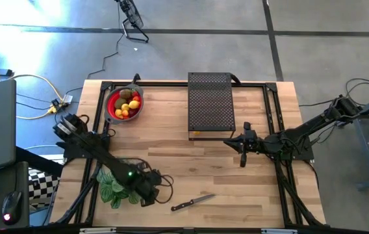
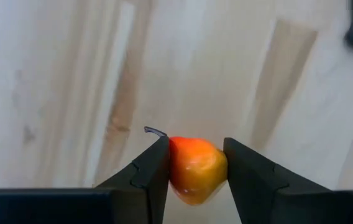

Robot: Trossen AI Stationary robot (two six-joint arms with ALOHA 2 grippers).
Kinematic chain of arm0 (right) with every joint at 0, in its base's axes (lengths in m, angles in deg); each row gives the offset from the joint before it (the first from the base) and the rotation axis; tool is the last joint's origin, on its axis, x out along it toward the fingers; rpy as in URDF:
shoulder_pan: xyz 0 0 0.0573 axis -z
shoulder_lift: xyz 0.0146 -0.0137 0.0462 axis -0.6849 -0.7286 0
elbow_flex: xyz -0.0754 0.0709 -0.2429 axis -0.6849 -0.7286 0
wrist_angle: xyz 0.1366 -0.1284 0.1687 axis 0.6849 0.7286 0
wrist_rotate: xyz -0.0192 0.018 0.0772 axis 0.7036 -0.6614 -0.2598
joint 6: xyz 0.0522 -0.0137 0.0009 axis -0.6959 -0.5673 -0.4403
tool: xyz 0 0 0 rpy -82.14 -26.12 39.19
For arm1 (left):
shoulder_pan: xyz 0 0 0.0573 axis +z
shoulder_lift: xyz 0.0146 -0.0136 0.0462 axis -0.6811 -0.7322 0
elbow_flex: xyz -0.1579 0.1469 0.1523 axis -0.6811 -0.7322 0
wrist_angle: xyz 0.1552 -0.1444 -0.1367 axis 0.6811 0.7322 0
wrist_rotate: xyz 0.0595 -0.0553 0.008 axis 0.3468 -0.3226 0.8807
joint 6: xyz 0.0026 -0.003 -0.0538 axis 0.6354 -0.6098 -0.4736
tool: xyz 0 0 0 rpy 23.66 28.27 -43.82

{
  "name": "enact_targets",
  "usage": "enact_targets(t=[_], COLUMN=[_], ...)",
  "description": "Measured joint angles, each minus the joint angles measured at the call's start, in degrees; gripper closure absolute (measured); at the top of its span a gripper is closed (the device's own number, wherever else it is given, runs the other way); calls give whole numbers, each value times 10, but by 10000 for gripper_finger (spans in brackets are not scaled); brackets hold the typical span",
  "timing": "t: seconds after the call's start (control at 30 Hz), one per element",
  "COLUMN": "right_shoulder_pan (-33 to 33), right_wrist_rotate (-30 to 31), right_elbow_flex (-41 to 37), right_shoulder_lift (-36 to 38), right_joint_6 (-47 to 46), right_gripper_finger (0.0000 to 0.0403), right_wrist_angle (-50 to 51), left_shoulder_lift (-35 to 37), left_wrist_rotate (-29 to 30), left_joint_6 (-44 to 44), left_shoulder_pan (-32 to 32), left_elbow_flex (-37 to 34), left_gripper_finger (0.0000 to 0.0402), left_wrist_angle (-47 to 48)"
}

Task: Pick & Place Fruit
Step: Put the orange pear into the strainer bowl

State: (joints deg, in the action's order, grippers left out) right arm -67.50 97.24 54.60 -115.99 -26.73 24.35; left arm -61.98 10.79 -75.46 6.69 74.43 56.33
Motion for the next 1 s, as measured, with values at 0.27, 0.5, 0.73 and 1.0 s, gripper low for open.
enact_targets(t=[0.27,0.5,0.73,1.0], right_shoulder_pan=[0,0,0,0], right_wrist_rotate=[0,0,0,0], right_elbow_flex=[0,0,0,0], right_shoulder_lift=[0,0,0,0], right_joint_6=[0,1,1,1], right_gripper_finger=[400,400,400,400], right_wrist_angle=[8,35,61,73], left_shoulder_lift=[45,77,100,100], left_wrist_rotate=[3,10,13,15], left_joint_6=[15,21,42,83], left_shoulder_pan=[72,154,234,287], left_elbow_flex=[0,0,0,0], left_gripper_finger=[265,265,265,265], left_wrist_angle=[17,60,79,71])
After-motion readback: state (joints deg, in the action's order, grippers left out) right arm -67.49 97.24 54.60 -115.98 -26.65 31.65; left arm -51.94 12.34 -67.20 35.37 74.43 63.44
